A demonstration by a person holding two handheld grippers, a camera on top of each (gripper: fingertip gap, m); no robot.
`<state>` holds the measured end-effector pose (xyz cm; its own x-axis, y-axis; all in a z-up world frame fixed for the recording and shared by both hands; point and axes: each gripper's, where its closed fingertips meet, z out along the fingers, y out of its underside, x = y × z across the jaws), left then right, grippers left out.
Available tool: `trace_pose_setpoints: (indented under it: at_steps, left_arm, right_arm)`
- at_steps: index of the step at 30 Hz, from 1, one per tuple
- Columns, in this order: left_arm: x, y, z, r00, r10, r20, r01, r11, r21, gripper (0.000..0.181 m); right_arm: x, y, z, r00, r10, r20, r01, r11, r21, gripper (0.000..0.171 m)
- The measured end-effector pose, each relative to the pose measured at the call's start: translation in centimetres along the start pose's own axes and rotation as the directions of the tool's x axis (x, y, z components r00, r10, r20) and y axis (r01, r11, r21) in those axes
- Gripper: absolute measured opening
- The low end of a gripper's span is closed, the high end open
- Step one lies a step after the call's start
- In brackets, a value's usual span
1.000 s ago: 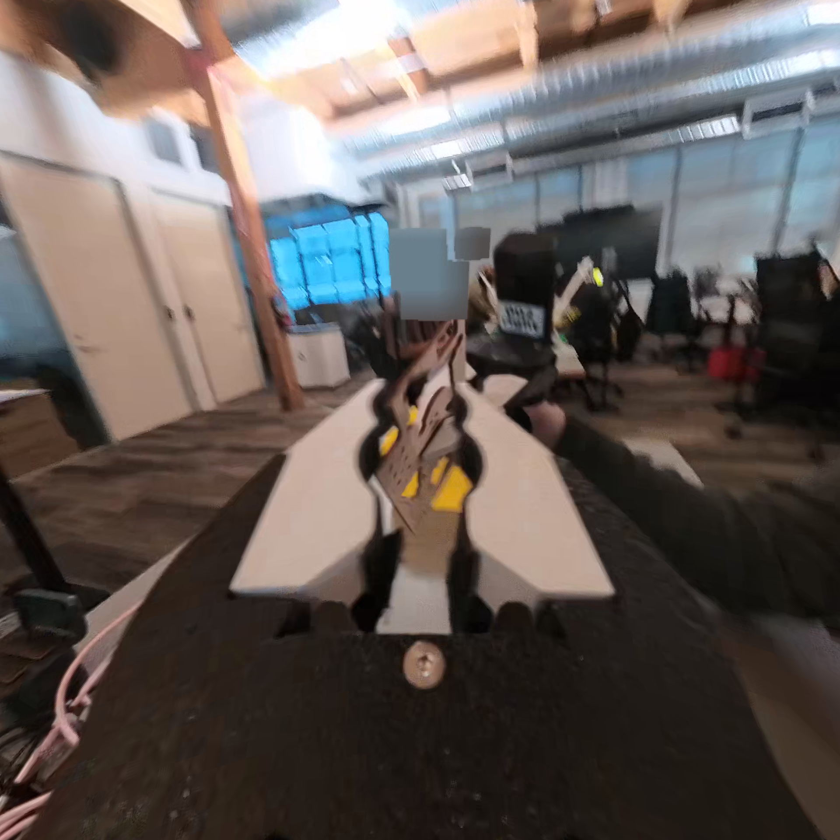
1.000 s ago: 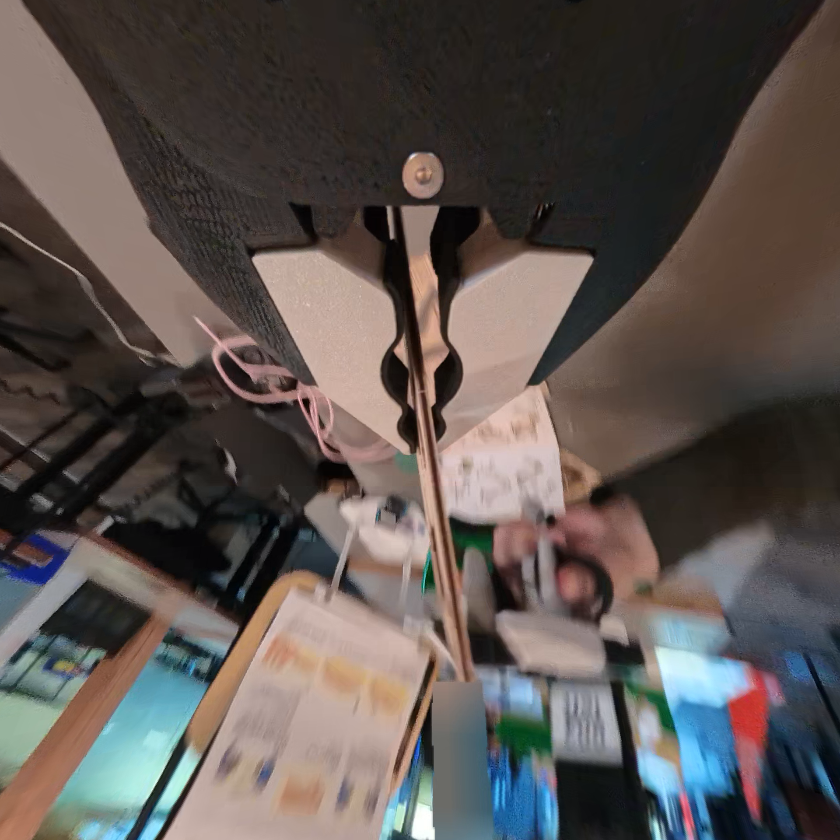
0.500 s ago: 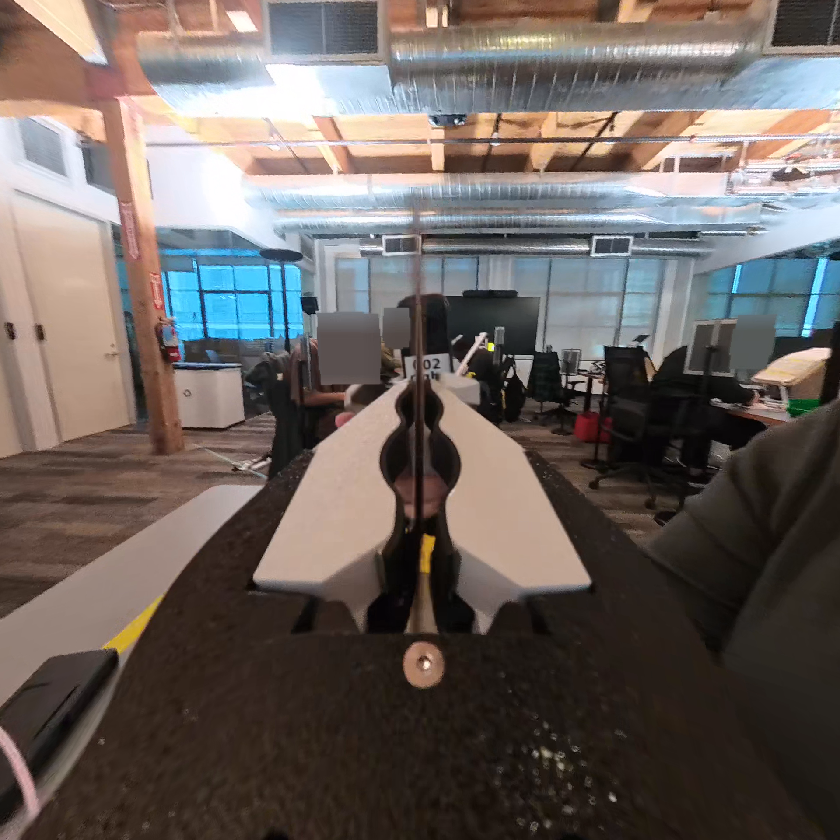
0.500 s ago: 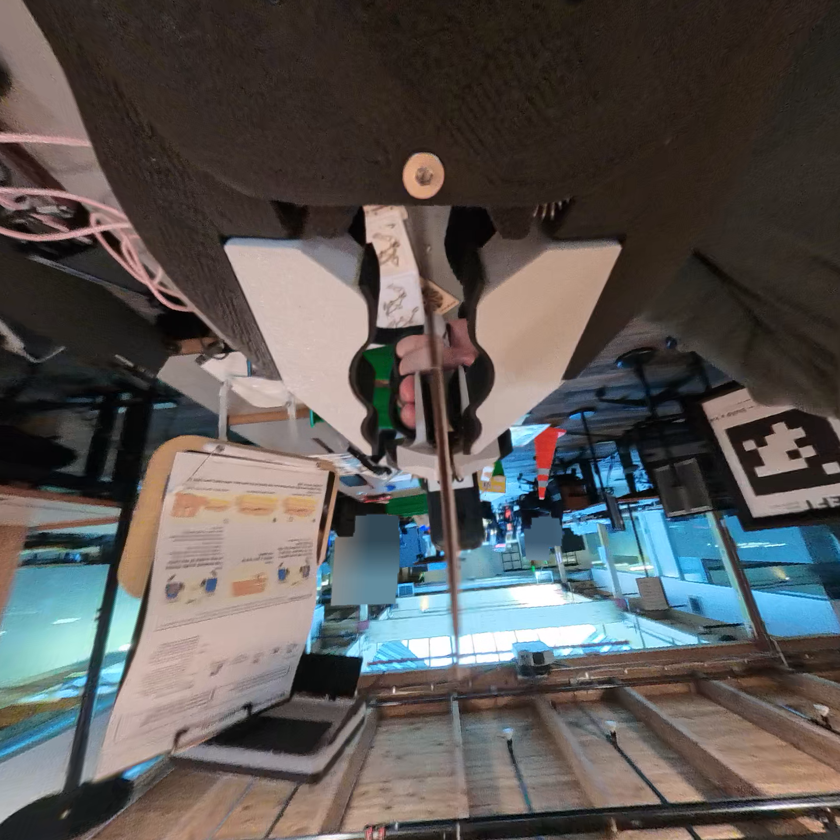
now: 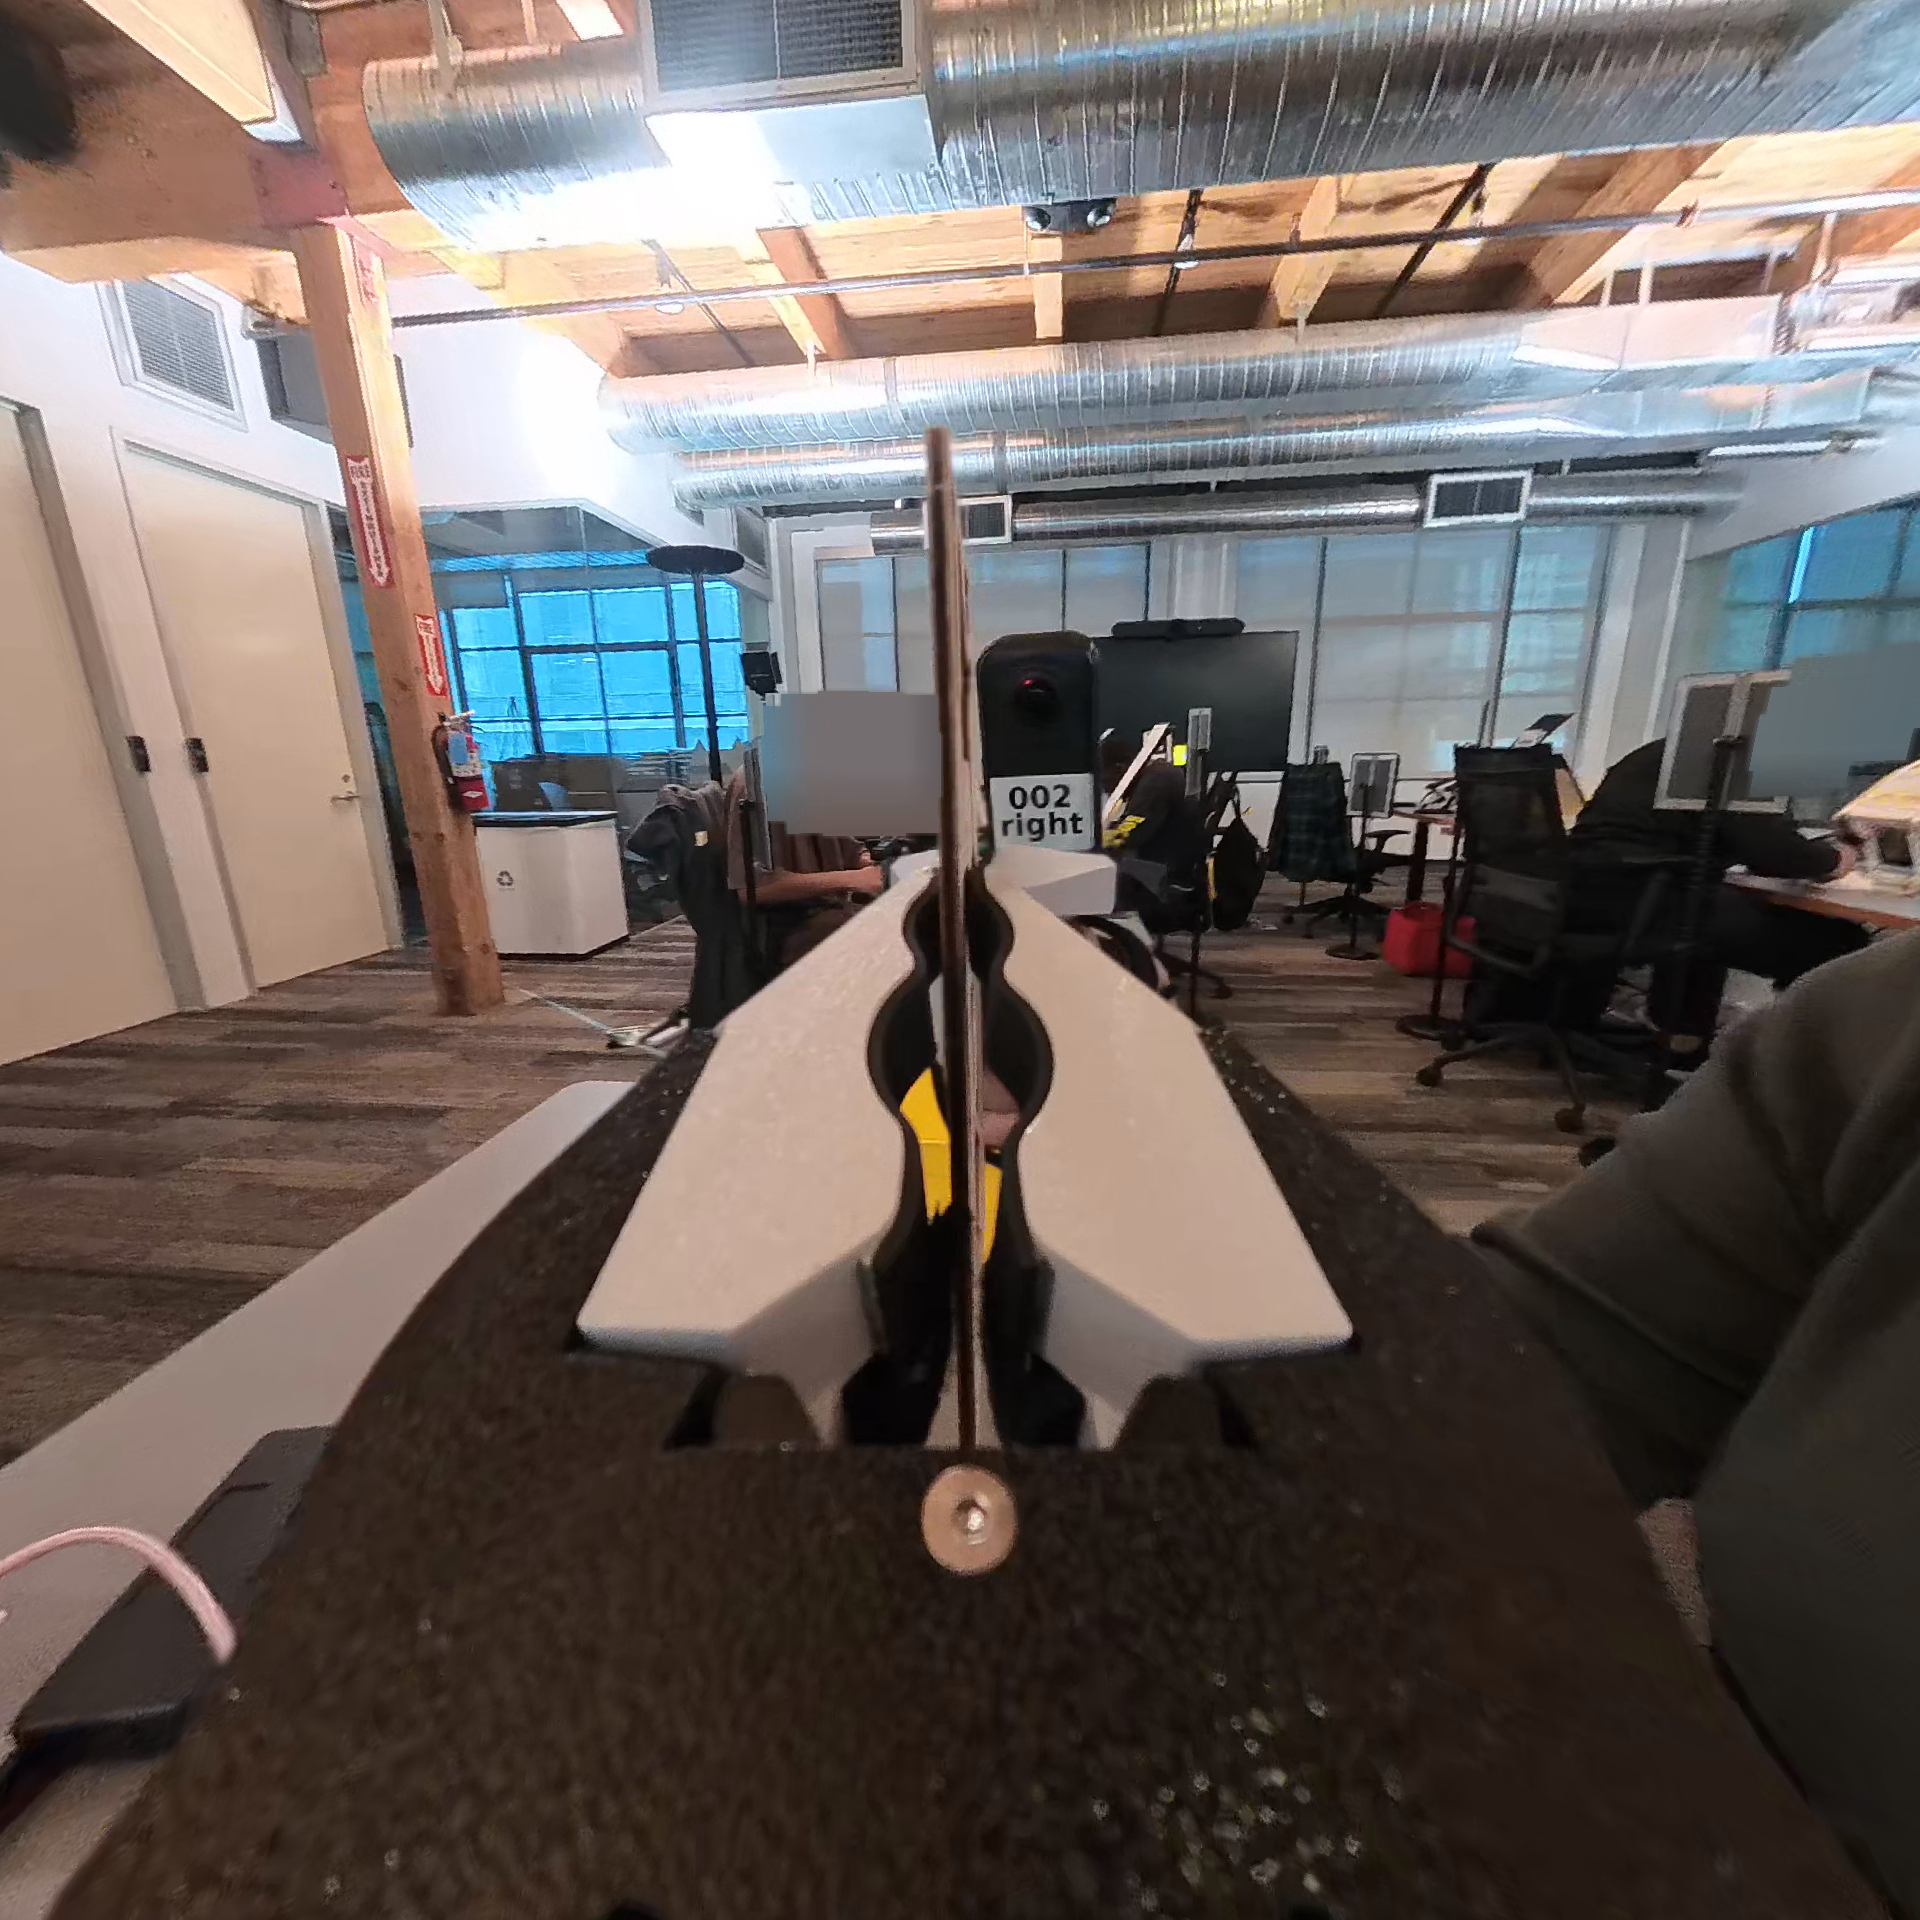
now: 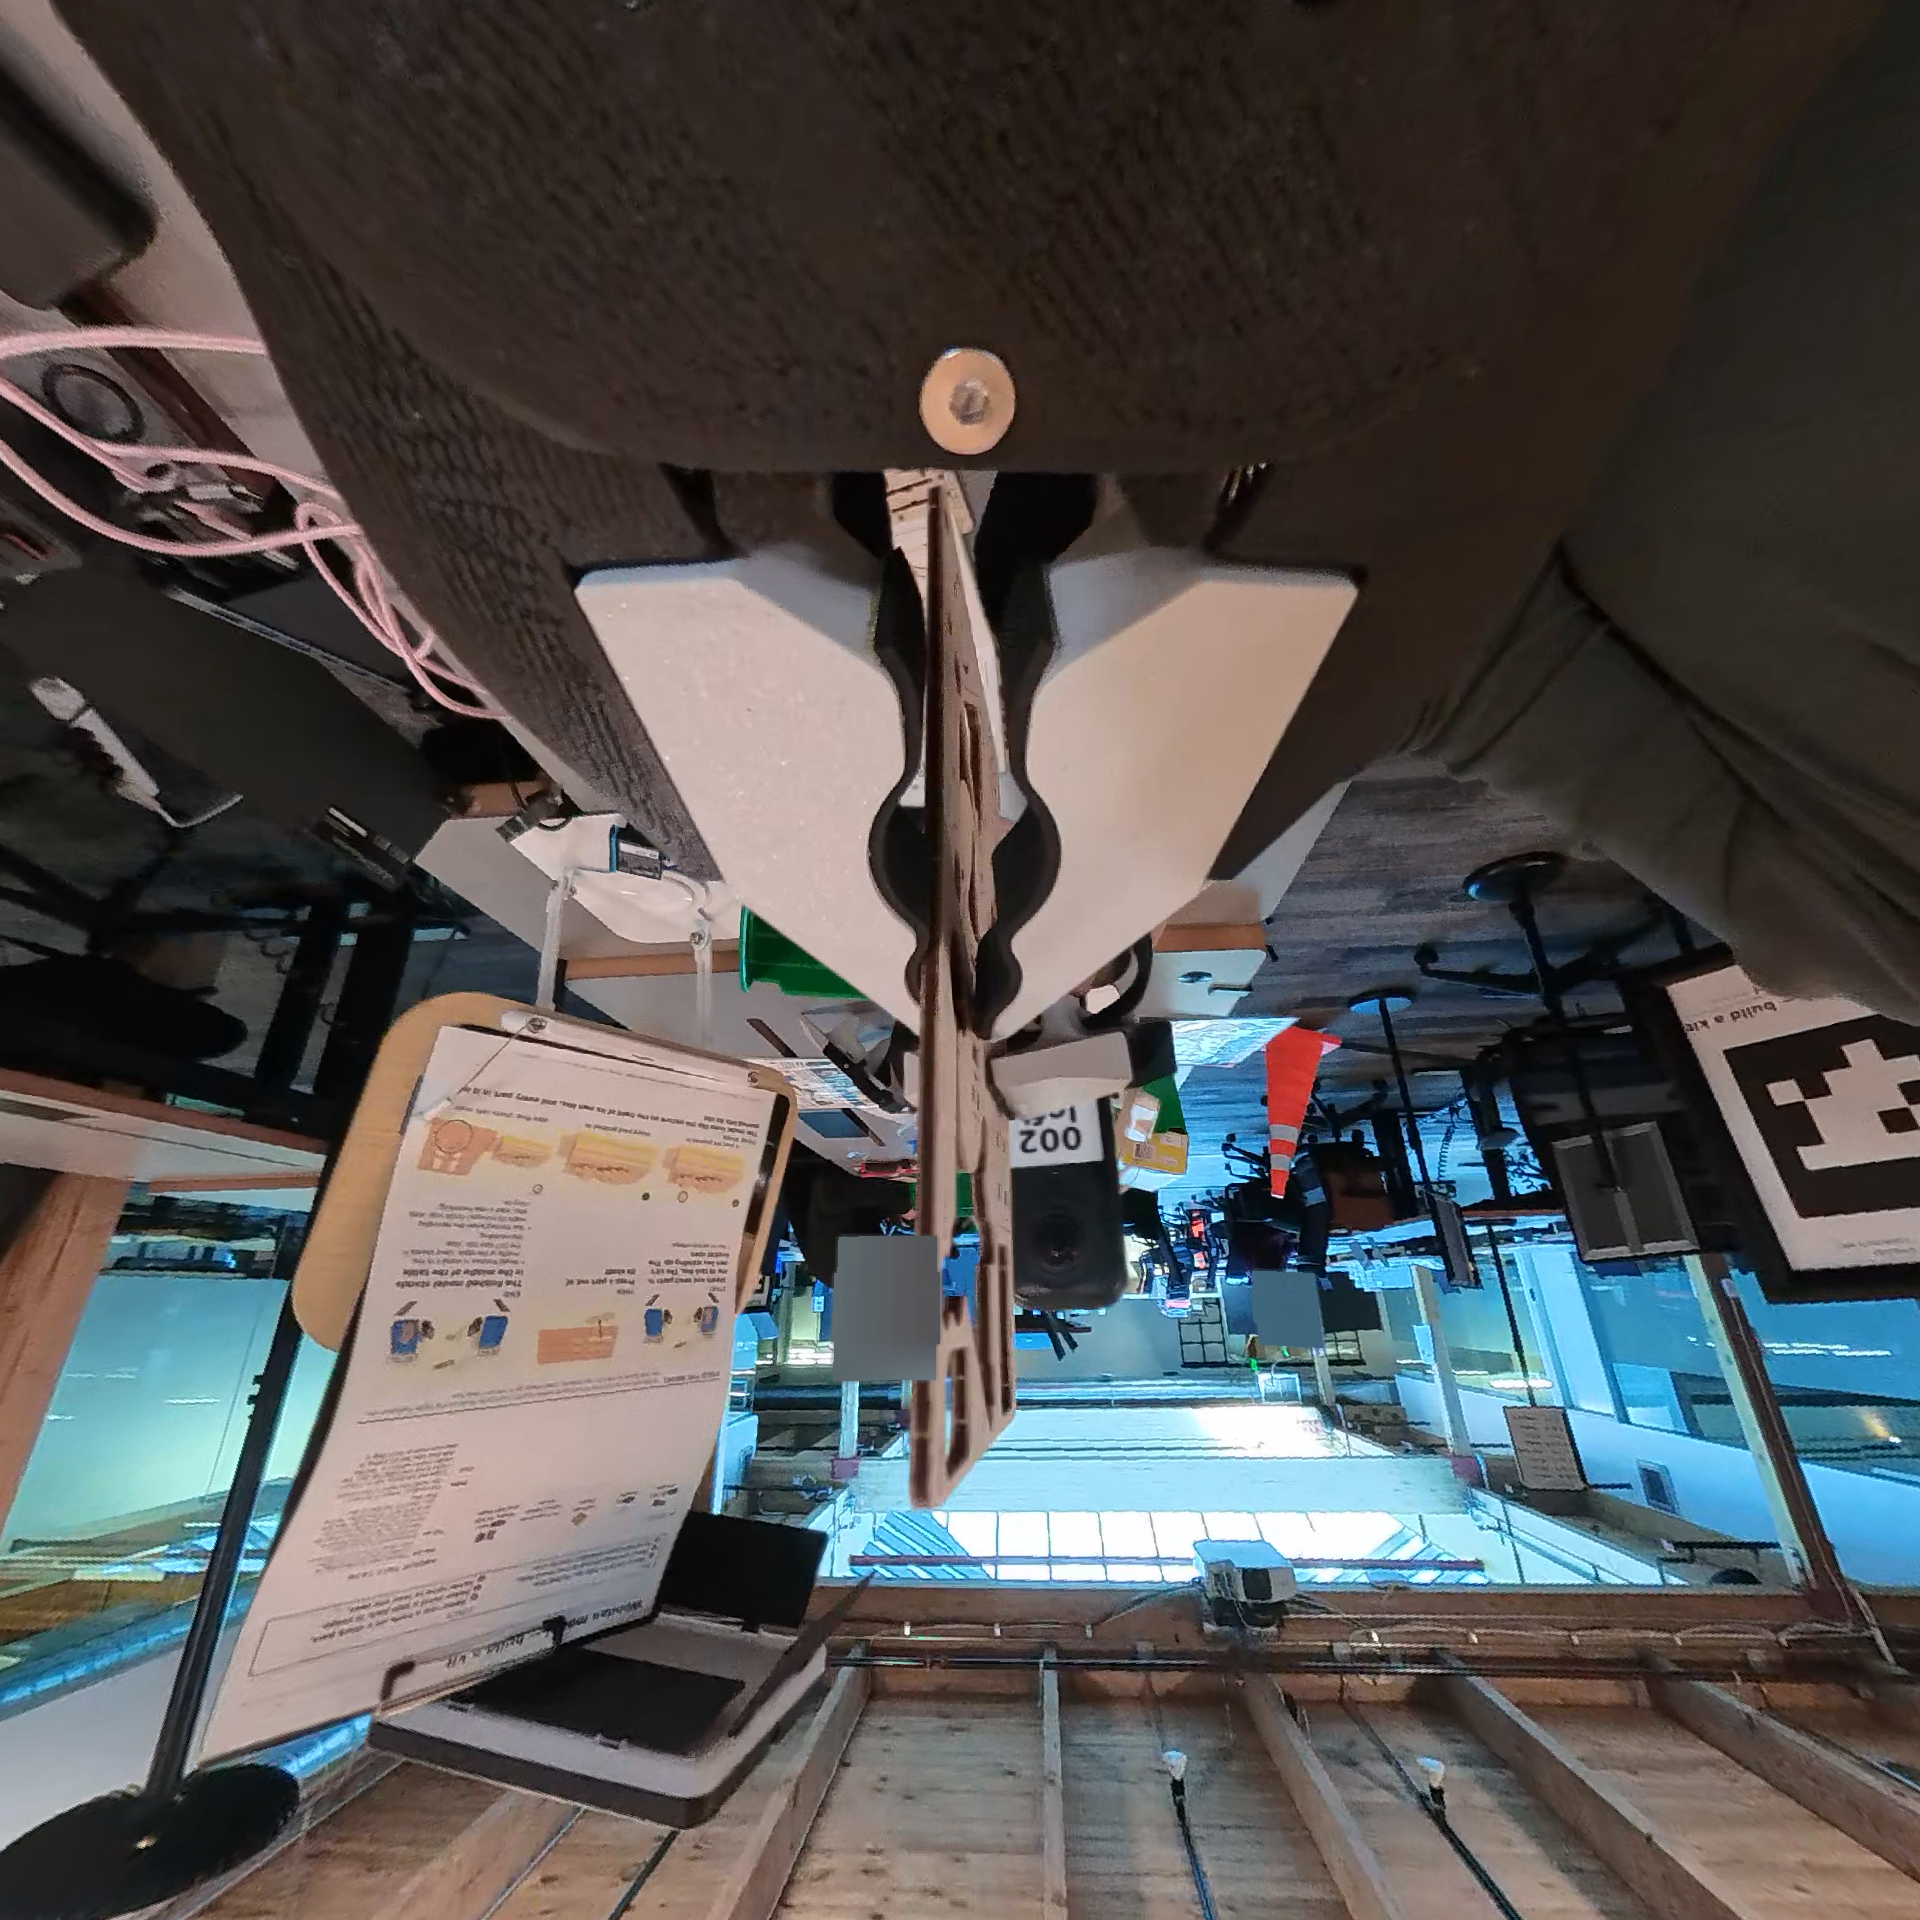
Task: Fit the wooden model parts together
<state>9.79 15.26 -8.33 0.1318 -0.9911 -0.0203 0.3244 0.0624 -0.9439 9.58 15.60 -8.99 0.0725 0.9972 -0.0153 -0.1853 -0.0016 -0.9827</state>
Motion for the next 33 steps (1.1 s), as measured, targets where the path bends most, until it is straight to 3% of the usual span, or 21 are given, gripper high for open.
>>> trace_pose_setpoints:
  at_steps: [6, 9, 17, 21, 26, 28, 30, 33]
  left_arm:
    - [0.4, -0.7, 0.0, 0.984, 0.157, 0.081, -0.156, 0.988, -0.018, 0.000]
    - [0.5, -1.0, 0.0, 0.983, 0.158, 0.088, -0.159, 0.987, -0.004, 0.001]
    - [-1.3, 0.3, 0.1, 0.996, 0.041, 0.079, -0.043, 0.999, 0.032, 0.000]
    - [-2.8, 0.9, -0.6, 0.997, -0.055, 0.058, 0.050, 0.996, 0.074, 0.000]
    - [-3.3, 1.2, -1.6, 0.989, -0.149, -0.025, 0.151, 0.983, 0.104, 0.000]
    - [-2.5, 1.3, -1.4, 0.984, -0.155, -0.090, 0.164, 0.981, 0.103, 0.000]
    - [-2.0, 1.2, -1.2, 0.980, -0.156, -0.120, 0.170, 0.978, 0.122, 0.000]
    - [-2.2, 1.3, -1.3, 0.996, -0.075, -0.057, 0.083, 0.984, 0.157, 0.006]
  right_arm:
    - [0.0, -0.6, 0.3, 0.993, -0.084, -0.083, 0.085, 0.996, 0.002, 0.003]
    - [-0.2, -0.8, 0.4, 0.982, -0.142, -0.125, 0.142, 0.990, -0.006, 0.004]
    - [2.3, 0.1, -0.3, 0.974, -0.095, -0.207, 0.090, 0.995, -0.033, 0.013]
    - [3.2, 0.9, -0.9, 0.978, -0.062, -0.200, 0.053, 0.997, -0.051, 0.033]
    - [2.5, 3.2, -1.5, 0.995, 0.017, -0.102, -0.035, 0.984, -0.177, 0.021]
    - [1.9, 3.4, -1.5, 0.998, 0.049, -0.044, -0.056, 0.983, -0.177, 0.006]
    - [1.4, 3.6, -1.4, 0.997, 0.073, 0.001, -0.072, 0.981, -0.178, 0.001]
    - [1.8, 3.4, -2.4, 0.993, 0.112, -0.039, -0.117, 0.976, -0.182, 0.001]
